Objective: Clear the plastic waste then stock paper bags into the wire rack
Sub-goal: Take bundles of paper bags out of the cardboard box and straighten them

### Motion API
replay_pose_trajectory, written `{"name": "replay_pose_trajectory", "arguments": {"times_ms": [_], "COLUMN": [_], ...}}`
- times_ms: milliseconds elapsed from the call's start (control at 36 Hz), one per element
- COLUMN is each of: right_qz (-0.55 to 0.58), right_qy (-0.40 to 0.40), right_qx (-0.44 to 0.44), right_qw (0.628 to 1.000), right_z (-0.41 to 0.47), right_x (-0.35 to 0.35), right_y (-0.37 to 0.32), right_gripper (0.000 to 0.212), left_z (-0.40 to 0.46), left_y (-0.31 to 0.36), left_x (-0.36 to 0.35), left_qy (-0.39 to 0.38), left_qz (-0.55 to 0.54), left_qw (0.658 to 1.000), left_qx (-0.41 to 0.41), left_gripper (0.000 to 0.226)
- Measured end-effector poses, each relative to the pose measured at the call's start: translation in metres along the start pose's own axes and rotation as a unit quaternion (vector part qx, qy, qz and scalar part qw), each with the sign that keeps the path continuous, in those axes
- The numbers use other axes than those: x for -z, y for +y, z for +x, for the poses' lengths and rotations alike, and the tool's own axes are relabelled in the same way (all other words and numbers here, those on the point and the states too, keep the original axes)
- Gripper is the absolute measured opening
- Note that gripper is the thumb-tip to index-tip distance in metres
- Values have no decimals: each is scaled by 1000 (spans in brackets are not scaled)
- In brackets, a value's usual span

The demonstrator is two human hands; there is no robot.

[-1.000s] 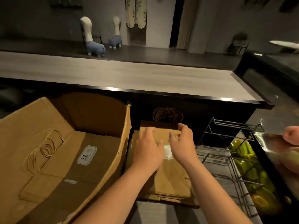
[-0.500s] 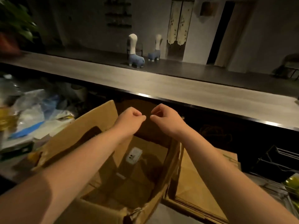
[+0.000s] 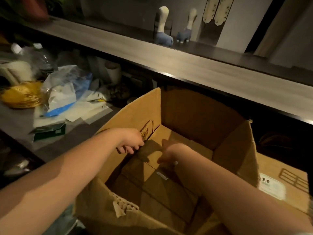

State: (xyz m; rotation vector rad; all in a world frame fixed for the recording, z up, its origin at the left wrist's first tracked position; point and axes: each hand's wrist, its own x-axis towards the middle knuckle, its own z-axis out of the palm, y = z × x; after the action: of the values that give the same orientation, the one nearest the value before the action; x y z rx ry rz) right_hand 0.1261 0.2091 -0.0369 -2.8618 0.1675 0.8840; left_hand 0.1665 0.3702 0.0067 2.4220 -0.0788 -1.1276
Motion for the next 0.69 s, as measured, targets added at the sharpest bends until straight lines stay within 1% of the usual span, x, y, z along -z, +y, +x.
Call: {"name": "replay_pose_trajectory", "arguments": {"times_ms": [167,250,306,417,472,528,611,639,694], "right_qz": [-79,-93,-94,-130,-154,-169,-190,-192,-181], "right_qy": [-5,-13,-18,-9,-17,-19,-13,-15,-32], "right_qx": [-24,-21,-15,-5,-1,12,41,46,52], "right_qw": [997,995,995,991,988,985,981,980,982], "right_z": [7,7,8,12,10,7,2,1,-1], "right_x": [-41,-48,-49,-47,-45,-44,-39,-38,-35], "right_y": [31,44,48,48,43,33,14,7,-4], "right_gripper": [114,121,121,109,98,78,39,32,29], "left_z": [13,13,14,16,17,17,17,17,17], "left_y": [2,5,5,0,1,2,4,3,3], "left_x": [7,8,7,5,4,3,3,3,3], "left_qy": [-1,4,1,-3,-7,-10,-13,-13,-15], "left_qz": [-4,-8,2,32,40,44,43,43,42], "left_qw": [1000,999,999,999,999,999,999,999,999], "left_qx": [-23,-32,-32,-19,-18,-19,-15,-16,-17], "left_gripper": [32,31,34,36,38,39,39,39,39]}}
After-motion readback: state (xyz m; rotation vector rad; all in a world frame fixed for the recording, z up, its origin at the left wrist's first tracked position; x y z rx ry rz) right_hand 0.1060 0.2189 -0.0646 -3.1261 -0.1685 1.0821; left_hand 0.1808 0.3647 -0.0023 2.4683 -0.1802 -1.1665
